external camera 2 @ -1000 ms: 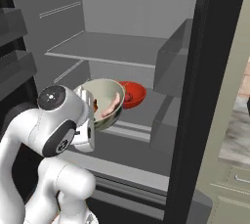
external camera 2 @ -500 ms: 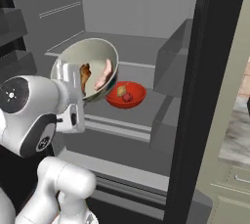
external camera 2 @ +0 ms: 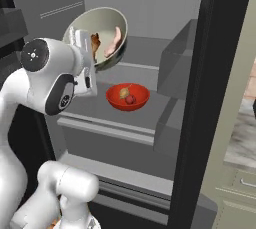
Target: Place the bowl with the onion and bell pepper on the second highest shelf of the fridge. Place the bowl with the steak and chicken drumstick on the top shelf of the fridge.
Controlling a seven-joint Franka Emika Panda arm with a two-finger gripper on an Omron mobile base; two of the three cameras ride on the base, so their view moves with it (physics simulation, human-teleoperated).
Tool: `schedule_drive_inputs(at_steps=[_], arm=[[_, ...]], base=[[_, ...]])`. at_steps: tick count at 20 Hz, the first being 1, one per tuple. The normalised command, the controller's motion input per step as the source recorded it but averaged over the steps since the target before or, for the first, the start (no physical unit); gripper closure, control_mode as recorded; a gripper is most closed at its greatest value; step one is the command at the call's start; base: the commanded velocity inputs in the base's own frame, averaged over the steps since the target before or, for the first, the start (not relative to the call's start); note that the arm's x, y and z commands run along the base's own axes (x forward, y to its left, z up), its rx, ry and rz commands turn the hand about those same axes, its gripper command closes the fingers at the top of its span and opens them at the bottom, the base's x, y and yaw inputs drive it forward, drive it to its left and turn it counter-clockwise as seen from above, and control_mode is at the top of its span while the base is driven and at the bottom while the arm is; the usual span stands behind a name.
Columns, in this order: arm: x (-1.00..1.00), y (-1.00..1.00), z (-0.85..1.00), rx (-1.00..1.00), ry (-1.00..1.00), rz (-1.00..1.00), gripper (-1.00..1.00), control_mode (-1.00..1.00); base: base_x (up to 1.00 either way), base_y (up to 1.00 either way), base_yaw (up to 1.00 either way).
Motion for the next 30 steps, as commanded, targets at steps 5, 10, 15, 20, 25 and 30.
schedule_drive_inputs(at_steps=[5,10,15,20,25,30], arm=[[1.0,-0.2,0.04,0.0,0.04,0.0,1.0,-1.0],[1.0,-0.25,-0.03,0.0,0.09,0.0,1.0,-1.0],[0.95,-0.14,-0.22,0.0,0.12,0.0,1.0,-1.0],[0.71,-0.09,-0.28,0.0,0.06,0.0,1.0,-1.0],[0.43,-0.05,-0.01,0.0,0.01,0.0,-1.0,-1.0],[-0.57,0.0,0.15,0.0,-0.13,-0.01,-1.0,-1.0]], base=[[0.0,0.0,0.0],[0.0,0.0,0.0],[0.0,0.0,0.0],[0.0,0.0,0.0],[0.0,0.0,0.0],[0.0,0.0,0.0]])
